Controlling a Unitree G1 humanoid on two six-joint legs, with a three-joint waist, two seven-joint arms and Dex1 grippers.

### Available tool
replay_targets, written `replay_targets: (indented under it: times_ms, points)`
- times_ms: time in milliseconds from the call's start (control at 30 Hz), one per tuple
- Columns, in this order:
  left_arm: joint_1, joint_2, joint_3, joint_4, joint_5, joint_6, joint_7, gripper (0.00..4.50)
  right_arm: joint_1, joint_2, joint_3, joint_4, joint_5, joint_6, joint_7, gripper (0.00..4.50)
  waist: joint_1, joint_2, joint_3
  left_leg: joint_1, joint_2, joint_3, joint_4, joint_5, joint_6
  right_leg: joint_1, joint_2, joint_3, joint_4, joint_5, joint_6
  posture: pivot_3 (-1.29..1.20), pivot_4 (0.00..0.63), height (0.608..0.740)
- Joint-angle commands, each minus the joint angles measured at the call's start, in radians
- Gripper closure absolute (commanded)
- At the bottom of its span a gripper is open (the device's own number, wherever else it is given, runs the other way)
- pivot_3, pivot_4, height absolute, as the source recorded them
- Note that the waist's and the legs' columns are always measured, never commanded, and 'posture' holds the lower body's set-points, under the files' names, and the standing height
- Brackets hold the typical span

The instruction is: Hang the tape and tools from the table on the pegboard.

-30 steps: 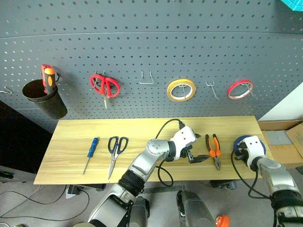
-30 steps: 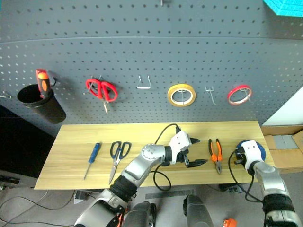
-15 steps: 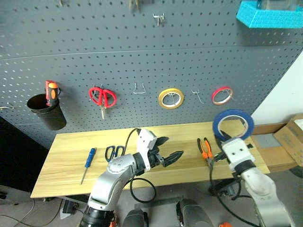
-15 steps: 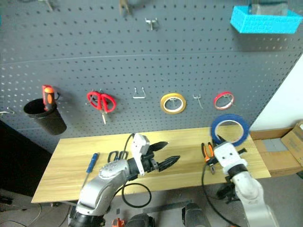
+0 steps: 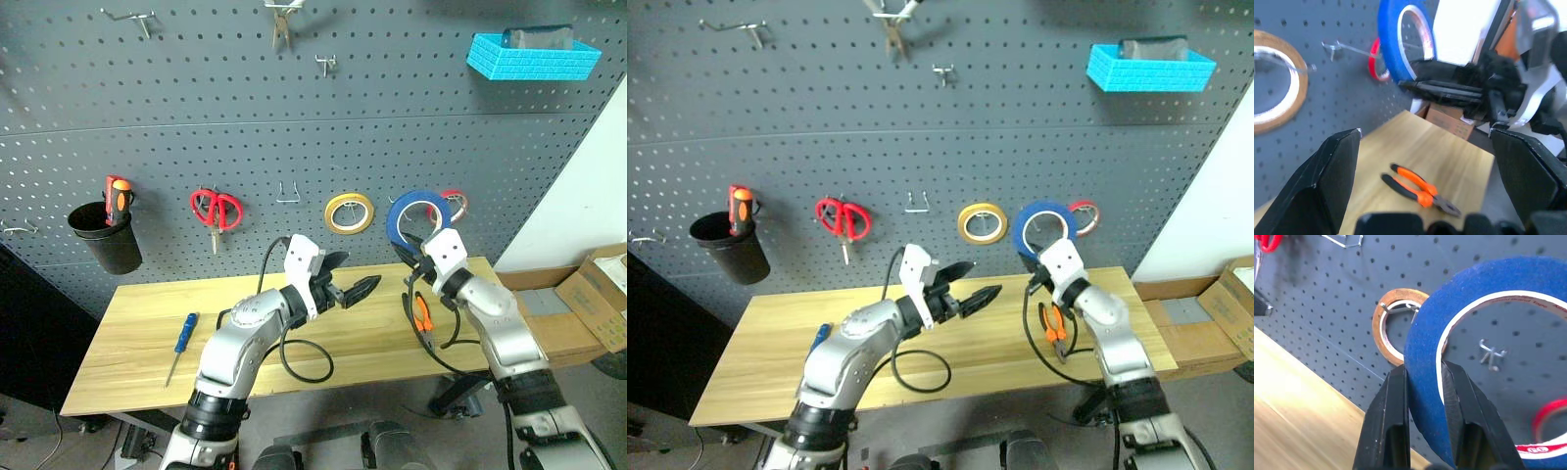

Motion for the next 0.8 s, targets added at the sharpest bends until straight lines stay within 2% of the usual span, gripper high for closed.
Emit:
replay_targets:
  times_ms: [33, 200, 367, 400, 500, 733, 800]
  points:
    - [-0.034, 0.0, 0.009, 0.018, -0.001, -0.039, -0.003, 0.0, -0.079, -0.002, -0.025, 0.085, 0.051, -0.007, 0.078, 4.11, 0.0, 0.002, -0.001, 0.0, 0.0, 0.0, 0.0, 0.0, 0.0, 0.0, 0.0, 0.0, 0.0, 0.0, -0.002, -0.08, 0.0, 0.74]
    - [-0.026, 0.02, 0.009, 0.023, 0.001, -0.052, -0.012, 0.0, -0.18, -0.028, -0.034, 0.247, 0.052, 0.035, 0.137, 4.11, 0.002, 0.003, -0.002, -0.001, -0.001, 0.0, -0.001, 0.0, 0.0, 0.0, -0.001, 0.001, -0.001, 0.0, -0.003, -0.07, 0.004, 0.74]
    - [-0.017, 0.025, 0.014, 0.015, -0.001, -0.053, 0.001, 0.0, -0.239, -0.038, -0.055, 0.329, 0.039, 0.085, 0.103, 4.11, 0.004, 0.003, -0.002, -0.001, -0.001, 0.0, -0.001, 0.0, 0.0, 0.0, -0.004, 0.001, 0.0, 0.001, -0.002, -0.07, 0.008, 0.74]
    - [-0.015, 0.025, 0.013, 0.012, -0.002, -0.053, 0.003, 0.0, -0.244, -0.037, -0.059, 0.335, 0.04, 0.091, 0.1, 3.39, 0.005, 0.003, -0.002, -0.001, -0.001, 0.0, 0.0, 0.0, 0.0, 0.0, -0.004, 0.001, 0.0, 0.001, -0.002, -0.06, 0.012, 0.74]
    - [-0.01, 0.026, 0.011, 0.007, -0.003, -0.052, 0.006, 0.0, -0.242, -0.035, -0.068, 0.336, 0.038, 0.101, 0.087, 2.59, 0.005, 0.003, -0.002, 0.0, -0.001, 0.0, 0.0, 0.0, 0.0, 0.0, -0.004, 0.001, 0.001, 0.001, -0.002, -0.06, 0.013, 0.74]
    - [0.018, 0.036, -0.016, -0.011, 0.003, -0.048, 0.004, 0.0, -0.159, -0.038, -0.06, 0.249, 0.032, 0.135, 0.077, 0.13, 0.009, 0.003, -0.002, -0.001, -0.001, 0.0, 0.0, 0.0, 0.0, 0.0, -0.004, 0.001, 0.001, 0.001, -0.002, -0.07, 0.023, 0.74]
    - [0.047, 0.058, -0.033, -0.022, 0.016, -0.054, -0.007, 0.0, -0.093, -0.041, -0.061, 0.165, 0.024, 0.201, 0.042, 0.03, 0.013, 0.003, -0.002, -0.001, -0.001, 0.0, -0.001, 0.0, 0.0, 0.0, -0.004, 0.001, 0.001, 0.001, -0.001, -0.07, 0.041, 0.74]
